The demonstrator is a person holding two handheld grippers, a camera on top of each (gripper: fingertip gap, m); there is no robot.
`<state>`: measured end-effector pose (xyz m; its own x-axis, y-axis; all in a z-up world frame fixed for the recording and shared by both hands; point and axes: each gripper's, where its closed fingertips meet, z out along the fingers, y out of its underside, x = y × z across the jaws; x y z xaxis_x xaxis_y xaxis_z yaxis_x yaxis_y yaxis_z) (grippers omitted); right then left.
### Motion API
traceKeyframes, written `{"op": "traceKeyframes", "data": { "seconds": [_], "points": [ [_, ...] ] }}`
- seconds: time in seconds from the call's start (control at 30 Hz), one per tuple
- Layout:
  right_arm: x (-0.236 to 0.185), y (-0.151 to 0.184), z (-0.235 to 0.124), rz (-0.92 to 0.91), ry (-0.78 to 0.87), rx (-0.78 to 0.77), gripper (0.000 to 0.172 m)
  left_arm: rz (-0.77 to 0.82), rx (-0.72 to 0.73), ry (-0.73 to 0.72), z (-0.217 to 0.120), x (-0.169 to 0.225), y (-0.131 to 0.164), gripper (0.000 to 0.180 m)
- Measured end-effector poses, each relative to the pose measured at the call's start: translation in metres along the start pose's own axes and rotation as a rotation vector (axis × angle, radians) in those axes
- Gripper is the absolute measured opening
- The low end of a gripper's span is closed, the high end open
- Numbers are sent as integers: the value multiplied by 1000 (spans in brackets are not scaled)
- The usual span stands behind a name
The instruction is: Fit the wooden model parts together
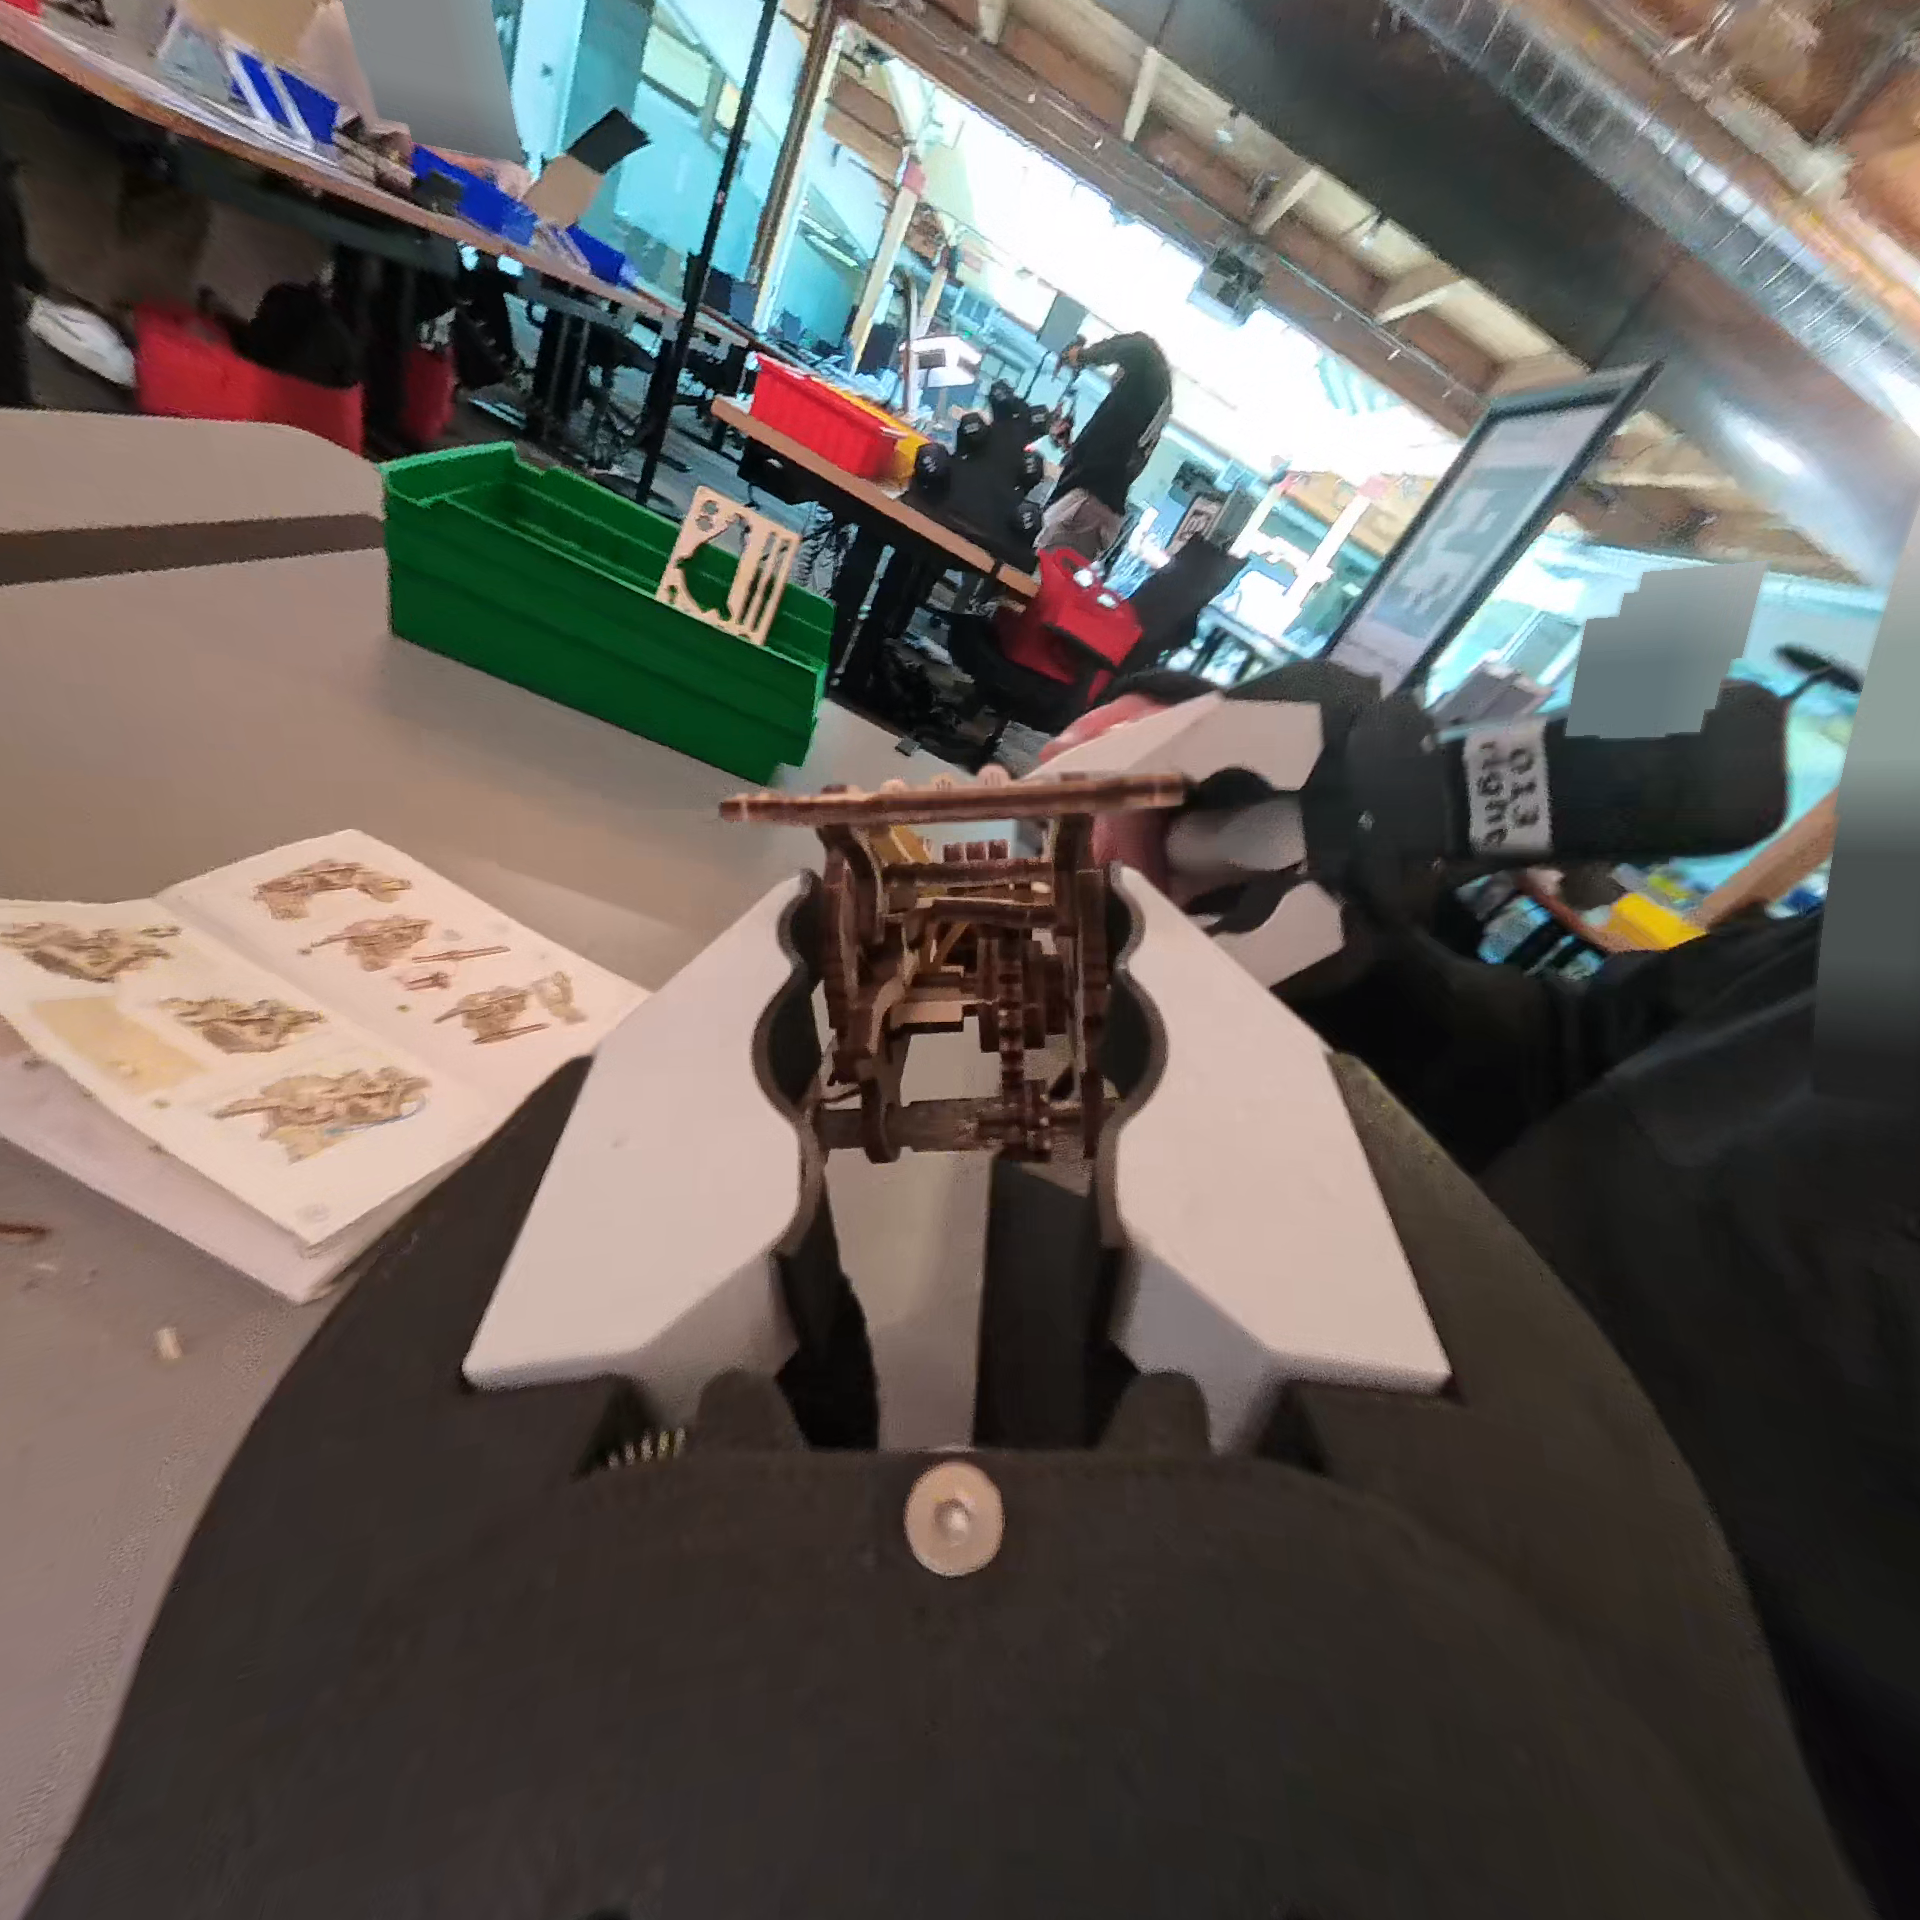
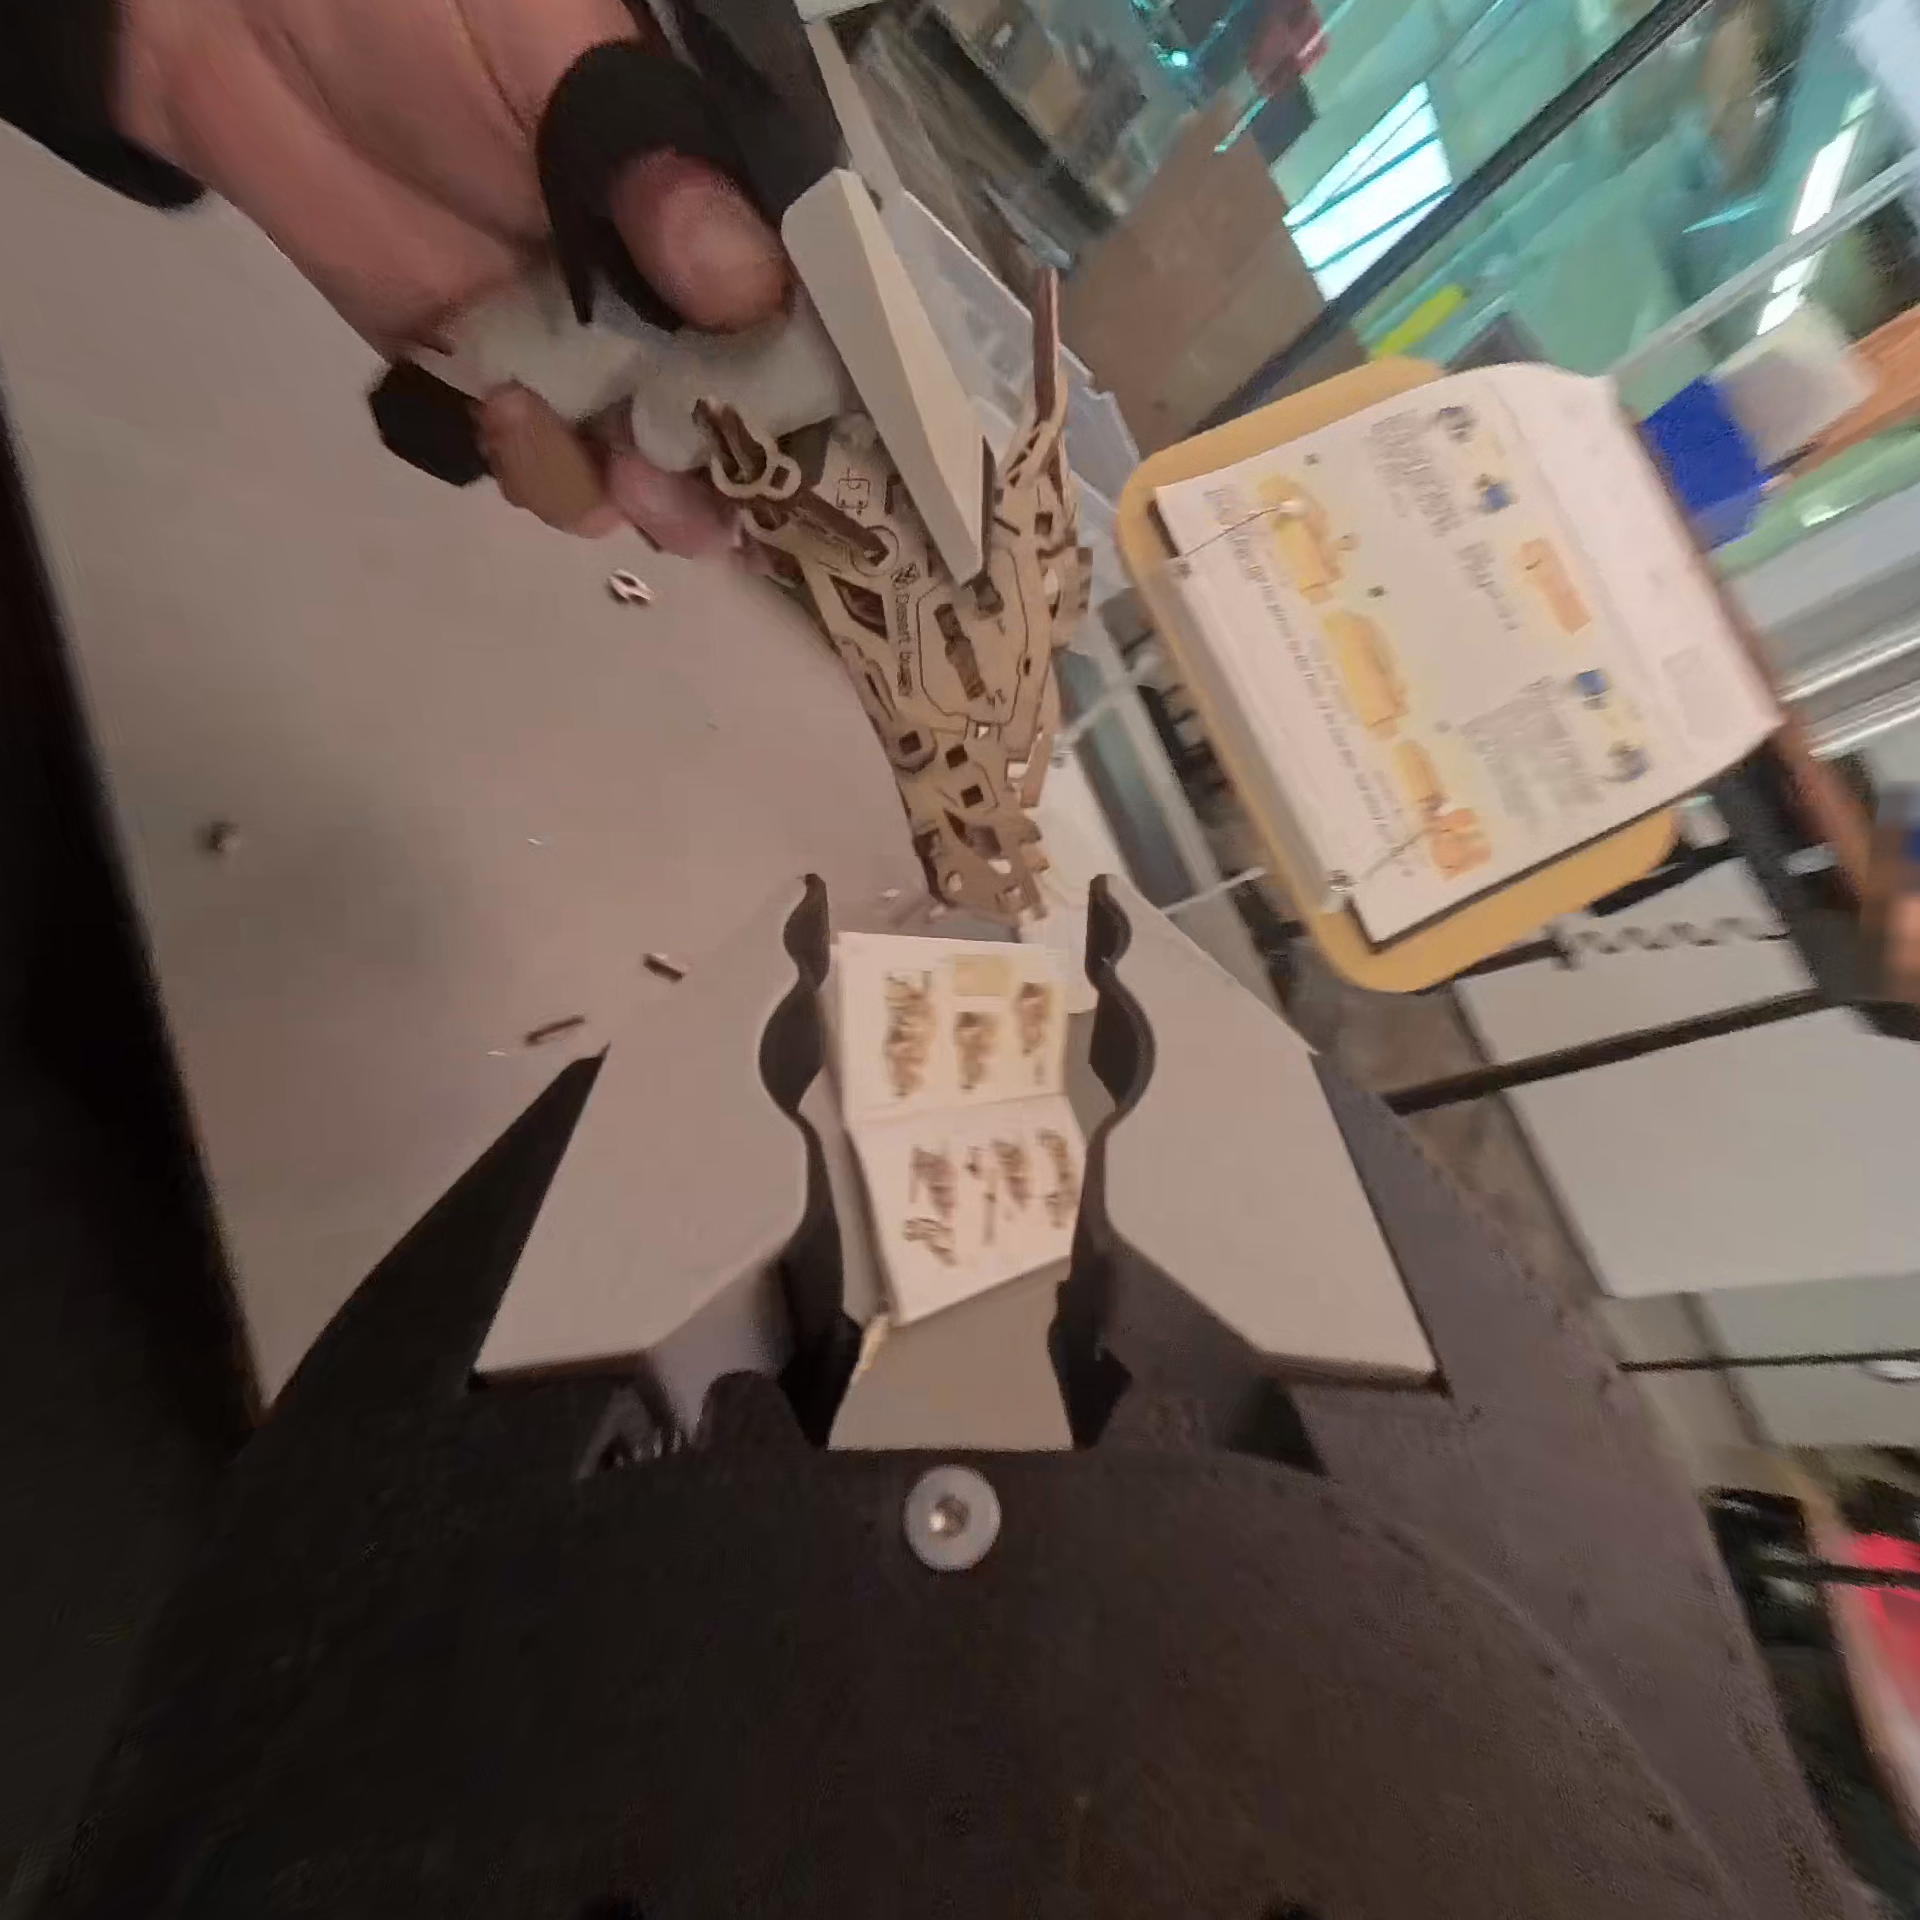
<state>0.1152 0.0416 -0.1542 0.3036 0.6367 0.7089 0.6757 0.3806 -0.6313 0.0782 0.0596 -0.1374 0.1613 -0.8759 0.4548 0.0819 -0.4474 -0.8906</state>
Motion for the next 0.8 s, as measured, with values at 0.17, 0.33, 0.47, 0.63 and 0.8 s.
{"op": "traceKeyframes", "data": {
  "seconds": [0.17,0.33,0.47,0.63,0.8],
  "points": [
    [-2,2,10,-141,91,-66,48,-101,-65,-12,17,8,14,50],
    [-2,5,10,-141,98,-82,31,-141,-59,-38,22,8,18,50],
    [7,6,4,-4,72,-42,30,-101,-6,-27,22,18,2,58],
    [28,7,-16,279,10,73,30,75,90,-37,4,34,-38,60],
    [52,-23,-51,579,-130,326,29,297,118,-70,5,60,-66,56]
  ]
}}
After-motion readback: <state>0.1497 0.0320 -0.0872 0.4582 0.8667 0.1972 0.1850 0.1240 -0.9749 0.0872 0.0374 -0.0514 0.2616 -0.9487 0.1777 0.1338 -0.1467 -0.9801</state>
